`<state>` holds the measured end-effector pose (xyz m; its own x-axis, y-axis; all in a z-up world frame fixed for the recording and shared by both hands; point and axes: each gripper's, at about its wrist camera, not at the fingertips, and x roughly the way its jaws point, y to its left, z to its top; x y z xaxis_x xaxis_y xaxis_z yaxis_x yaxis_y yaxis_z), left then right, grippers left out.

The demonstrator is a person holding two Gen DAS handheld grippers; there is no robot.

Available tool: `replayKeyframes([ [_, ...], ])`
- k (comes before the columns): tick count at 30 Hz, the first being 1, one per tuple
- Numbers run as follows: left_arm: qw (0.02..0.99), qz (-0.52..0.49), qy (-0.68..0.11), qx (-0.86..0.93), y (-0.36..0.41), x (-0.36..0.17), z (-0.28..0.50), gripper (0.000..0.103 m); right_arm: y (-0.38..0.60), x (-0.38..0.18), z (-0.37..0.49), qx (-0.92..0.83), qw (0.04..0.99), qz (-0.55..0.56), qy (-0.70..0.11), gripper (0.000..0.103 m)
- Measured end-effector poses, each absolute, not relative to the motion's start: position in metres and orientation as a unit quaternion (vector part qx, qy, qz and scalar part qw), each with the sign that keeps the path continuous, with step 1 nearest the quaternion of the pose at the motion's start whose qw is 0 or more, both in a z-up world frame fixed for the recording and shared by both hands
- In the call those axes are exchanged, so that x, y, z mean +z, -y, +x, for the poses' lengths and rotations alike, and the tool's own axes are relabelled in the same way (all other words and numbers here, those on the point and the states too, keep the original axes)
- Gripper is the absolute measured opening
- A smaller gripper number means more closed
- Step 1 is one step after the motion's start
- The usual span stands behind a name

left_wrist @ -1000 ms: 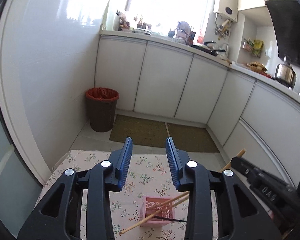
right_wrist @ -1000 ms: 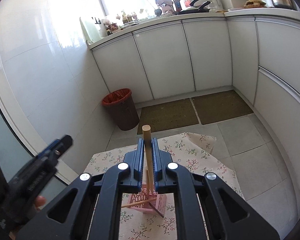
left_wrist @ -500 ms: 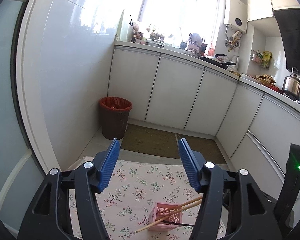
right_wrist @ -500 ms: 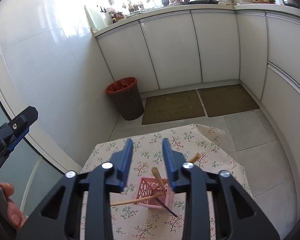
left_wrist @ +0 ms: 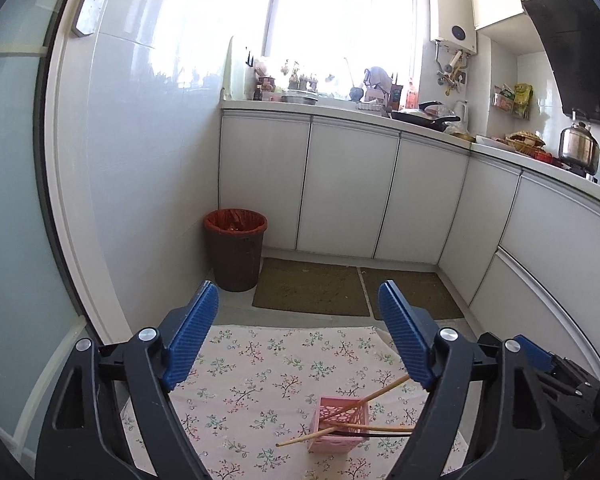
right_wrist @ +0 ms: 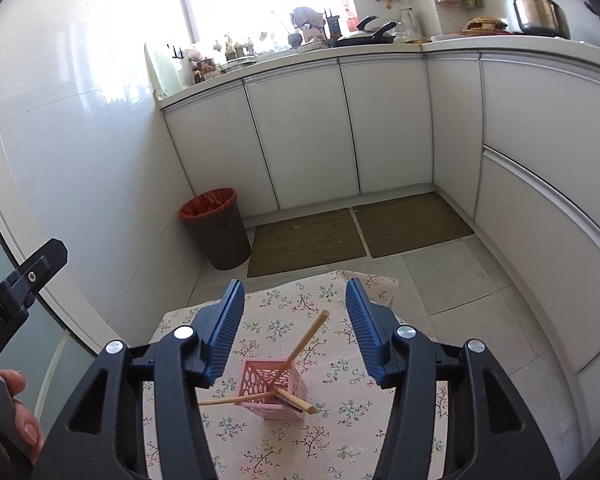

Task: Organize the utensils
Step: 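Lower the chopsticks into the pink cup and open the left tool, then the right tool, then move both open tools back down toward the remaining chopsticks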

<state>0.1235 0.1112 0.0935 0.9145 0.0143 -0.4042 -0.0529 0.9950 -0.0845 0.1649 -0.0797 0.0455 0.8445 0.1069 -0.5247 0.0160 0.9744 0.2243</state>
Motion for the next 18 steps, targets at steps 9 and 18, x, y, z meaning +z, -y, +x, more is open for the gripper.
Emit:
replayKeyframes([
  [9, 0.972, -0.029, -0.232, -0.003, -0.088, 0.073, 0.099, 0.096, 0.126, 0.038, 0.119, -0.026, 0.951, 0.16, -0.262, 0.095],
  [18, 0.96, 0.046, -0.274, -0.036, -0.051, 0.03, 0.076, 0.096, 0.166, 0.008, 0.073, -0.097, 0.943, 0.15, -0.28, 0.096],
])
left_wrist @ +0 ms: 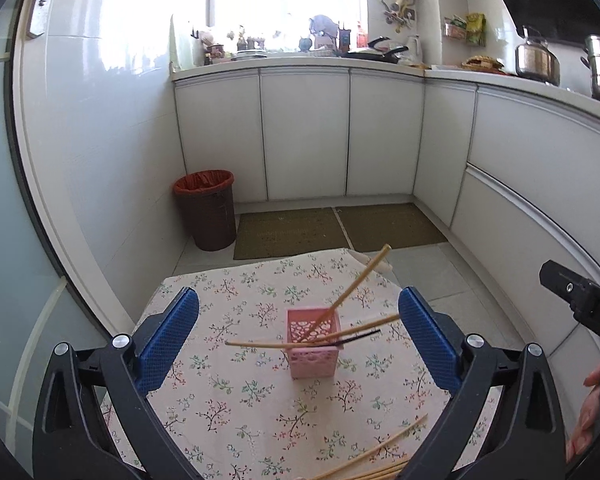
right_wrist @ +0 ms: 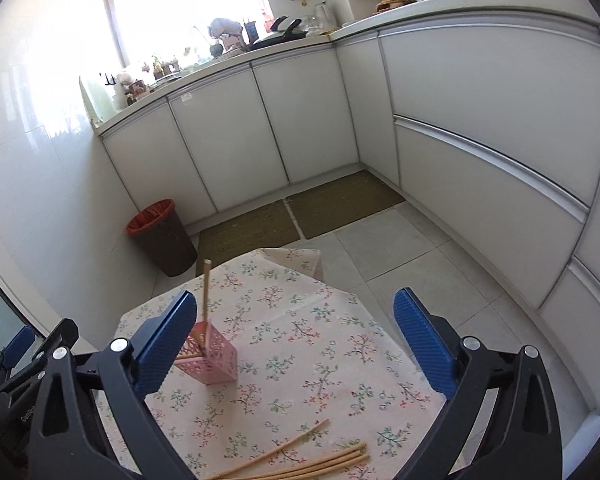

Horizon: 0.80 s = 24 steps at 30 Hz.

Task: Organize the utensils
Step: 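Move both open tools back down toward the remaining chopsticks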

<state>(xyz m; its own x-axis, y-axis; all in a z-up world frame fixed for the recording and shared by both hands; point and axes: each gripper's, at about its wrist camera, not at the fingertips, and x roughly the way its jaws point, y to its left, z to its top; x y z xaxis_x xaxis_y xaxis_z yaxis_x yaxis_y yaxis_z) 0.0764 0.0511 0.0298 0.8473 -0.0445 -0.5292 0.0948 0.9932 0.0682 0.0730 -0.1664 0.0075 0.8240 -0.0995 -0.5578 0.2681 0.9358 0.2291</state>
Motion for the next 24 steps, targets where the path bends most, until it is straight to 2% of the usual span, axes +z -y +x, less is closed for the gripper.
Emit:
replayKeyframes([
  [5, 0.944, 0.107, -0.301, -0.08, -0.021, 0.005, 0.067, 0.096, 0.176, -0.01, 0.04, -0.143, 0.943, 0.115, -0.276, 0.096],
  [9, 0.899, 0.176, -0.368, -0.159, 0.013, -0.034, 0.067, 0.096, 0.193, -0.04, 0.011, -0.19, 0.931, 0.104, -0.295, 0.096],
  [14, 0.847, 0.277, -0.398, -0.219, 0.058, -0.086, 0.055, 0.096, 0.233, -0.086, 0.01, -0.215, 0.875, 0.179, -0.395, 0.096],
  [20, 0.78, 0.303, -0.491, -0.242, 0.087, -0.148, 0.078, 0.096, 0.274, -0.112, -0.001, -0.228, 0.828, 0.286, -0.424, 0.096],
  [22, 0.762, 0.282, -0.53, -0.243, 0.088, -0.164, 0.092, 0.092, 0.279, -0.122, -0.001, -0.217, 0.814, 0.312, -0.439, 0.096],
  [23, 0.752, 0.269, -0.549, -0.246, 0.089, -0.171, 0.099, 0.085, 0.28, -0.127, -0.001, -0.21, 0.808, 0.322, -0.447, 0.096],
  [24, 0.744, 0.258, -0.563, -0.249, 0.089, -0.177, 0.106, 0.074, 0.28, -0.131, 0.0, -0.202, 0.801, 0.332, -0.455, 0.096],
])
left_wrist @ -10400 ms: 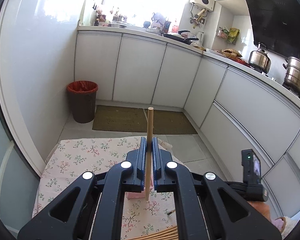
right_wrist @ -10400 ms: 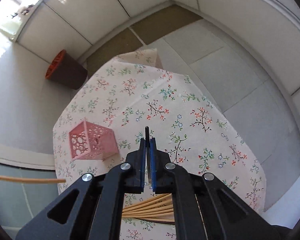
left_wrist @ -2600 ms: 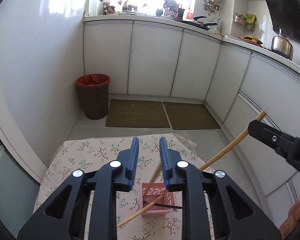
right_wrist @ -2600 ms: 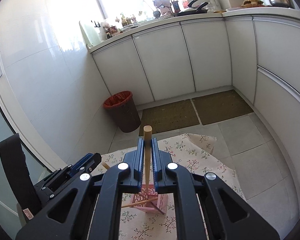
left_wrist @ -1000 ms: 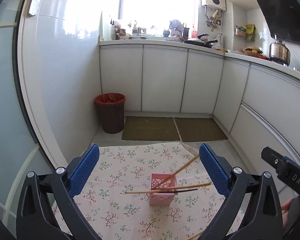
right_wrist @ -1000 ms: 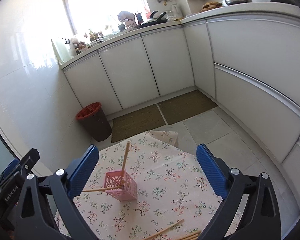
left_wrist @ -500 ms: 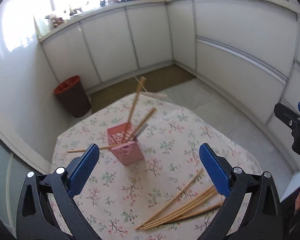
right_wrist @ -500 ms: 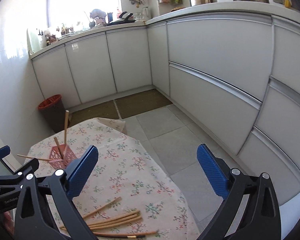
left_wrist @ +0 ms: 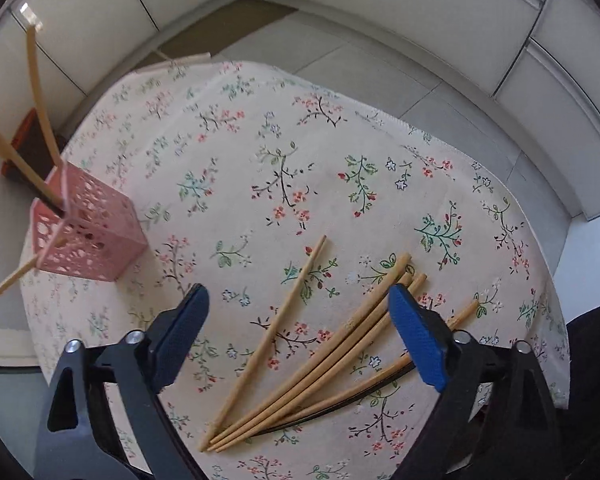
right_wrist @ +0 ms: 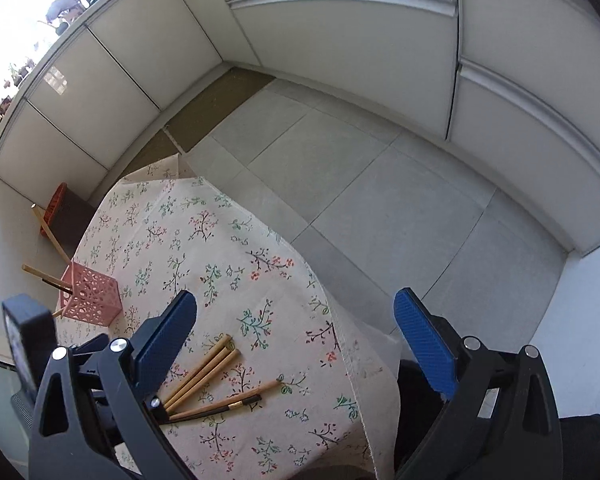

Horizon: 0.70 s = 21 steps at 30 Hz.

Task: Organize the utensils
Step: 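Move both open tools back down toward the remaining chopsticks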

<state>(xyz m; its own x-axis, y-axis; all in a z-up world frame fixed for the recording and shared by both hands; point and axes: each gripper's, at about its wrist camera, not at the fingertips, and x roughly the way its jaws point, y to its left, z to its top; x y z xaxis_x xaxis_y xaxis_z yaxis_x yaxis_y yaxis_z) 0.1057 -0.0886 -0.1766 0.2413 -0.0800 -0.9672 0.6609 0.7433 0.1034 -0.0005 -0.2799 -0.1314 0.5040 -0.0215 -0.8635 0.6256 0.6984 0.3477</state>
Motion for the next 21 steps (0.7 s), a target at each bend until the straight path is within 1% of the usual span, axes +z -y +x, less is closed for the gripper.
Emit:
replayKeyframes([
  [1, 0.738, 0.247, -0.576, -0.25, 0.087, -0.181, 0.111, 0.068, 0.28, -0.135, 0.0, -0.195, 0.795, 0.34, -0.462, 0.096],
  [2, 0.732, 0.234, -0.589, -0.249, 0.087, -0.187, 0.118, 0.057, 0.28, -0.139, 0.001, -0.189, 0.789, 0.349, -0.468, 0.096],
  [3, 0.729, 0.222, -0.598, -0.25, 0.086, -0.192, 0.123, 0.05, 0.28, -0.141, 0.002, -0.186, 0.785, 0.356, -0.472, 0.096],
  [5, 0.724, 0.213, -0.607, -0.248, 0.088, -0.199, 0.129, 0.043, 0.279, -0.146, 0.004, -0.182, 0.778, 0.364, -0.479, 0.096],
  [7, 0.719, 0.217, -0.612, -0.246, 0.089, -0.206, 0.132, 0.041, 0.278, -0.15, 0.005, -0.179, 0.771, 0.369, -0.487, 0.096],
  [11, 0.712, 0.219, -0.618, -0.25, 0.094, -0.215, 0.134, 0.033, 0.277, -0.157, 0.007, -0.172, 0.76, 0.375, -0.502, 0.096],
  [13, 0.709, 0.224, -0.619, -0.254, 0.098, -0.219, 0.133, 0.031, 0.275, -0.159, 0.008, -0.169, 0.758, 0.373, -0.508, 0.096],
  [15, 0.705, 0.23, -0.62, -0.256, 0.101, -0.224, 0.131, 0.026, 0.272, -0.161, 0.01, -0.166, 0.757, 0.369, -0.513, 0.096],
  [20, 0.703, 0.239, -0.62, -0.253, 0.105, -0.237, 0.129, 0.021, 0.266, -0.168, 0.013, -0.156, 0.75, 0.361, -0.531, 0.096],
  [21, 0.704, 0.239, -0.62, -0.252, 0.104, -0.237, 0.13, 0.016, 0.265, -0.17, 0.014, -0.155, 0.748, 0.359, -0.535, 0.096],
])
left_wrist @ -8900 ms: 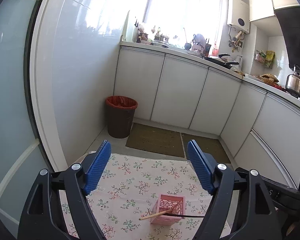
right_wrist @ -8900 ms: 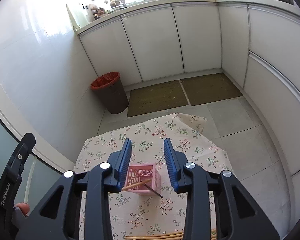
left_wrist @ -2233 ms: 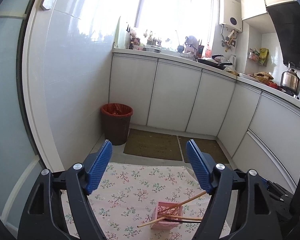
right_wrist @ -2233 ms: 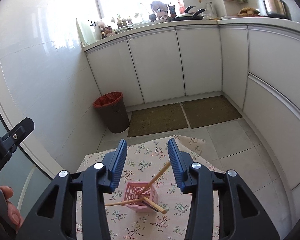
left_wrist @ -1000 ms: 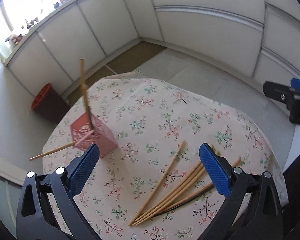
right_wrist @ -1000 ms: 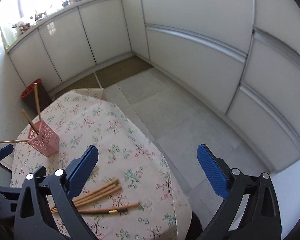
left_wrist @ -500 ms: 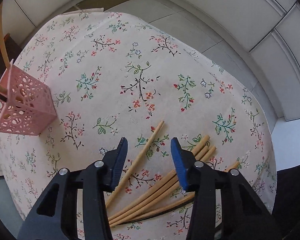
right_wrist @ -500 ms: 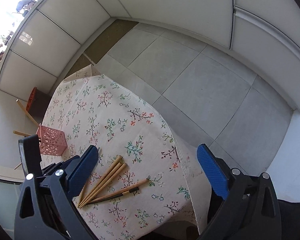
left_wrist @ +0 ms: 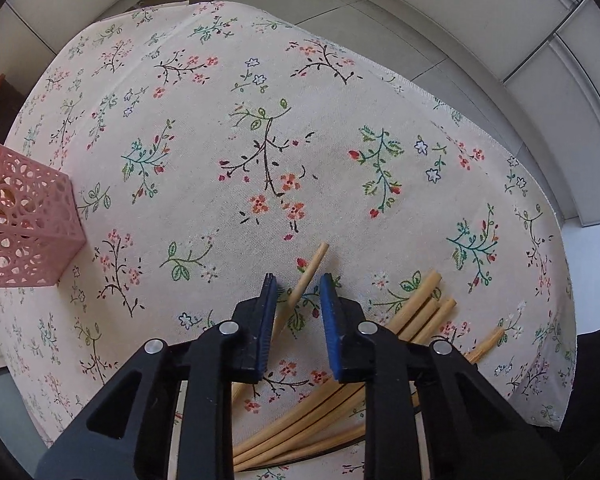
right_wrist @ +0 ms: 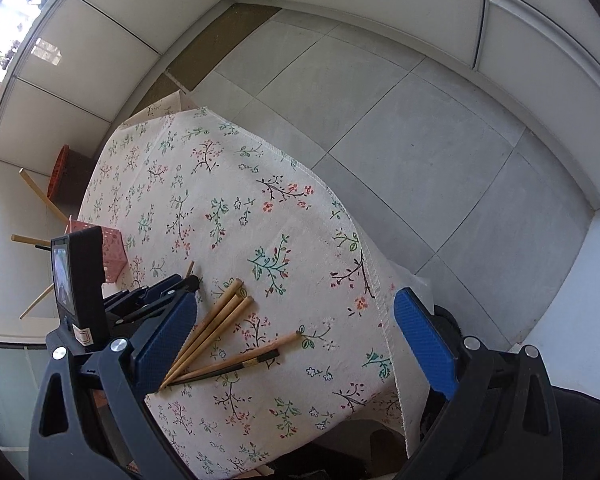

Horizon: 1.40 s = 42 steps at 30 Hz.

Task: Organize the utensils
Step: 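Move both open tools back down toward the remaining chopsticks, then grasp one chopstick with the left tool while the right tool grasps another chopstick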

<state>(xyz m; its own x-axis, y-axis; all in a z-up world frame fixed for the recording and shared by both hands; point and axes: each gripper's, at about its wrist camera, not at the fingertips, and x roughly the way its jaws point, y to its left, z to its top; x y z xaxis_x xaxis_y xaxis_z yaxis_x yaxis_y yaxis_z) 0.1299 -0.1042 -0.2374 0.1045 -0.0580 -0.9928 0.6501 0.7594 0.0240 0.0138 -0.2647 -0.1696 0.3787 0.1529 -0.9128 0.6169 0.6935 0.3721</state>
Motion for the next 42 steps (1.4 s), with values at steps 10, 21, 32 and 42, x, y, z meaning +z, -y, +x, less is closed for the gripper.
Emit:
replayKeyframes([
  [10, 0.742, 0.25, -0.579, -0.229, 0.072, -0.224, 0.129, 0.01, 0.25, -0.192, 0.018, -0.115, 0.707, 0.393, -0.577, 0.085],
  [21, 0.832, 0.196, -0.465, -0.23, 0.033, -0.109, 0.085, 0.005, 0.216, -0.228, 0.034, -0.137, 0.672, 0.376, -0.623, 0.018],
  [32, 0.861, 0.165, -0.43, -0.217, 0.0, -0.076, 0.076, 0.004, 0.209, -0.251, 0.044, -0.162, 0.619, 0.433, -0.635, 0.018],
  [42, 0.866, 0.161, -0.419, -0.219, -0.003, -0.067, 0.071, 0.004, 0.216, -0.247, 0.071, -0.195, 0.632, 0.424, -0.618, 0.017],
])
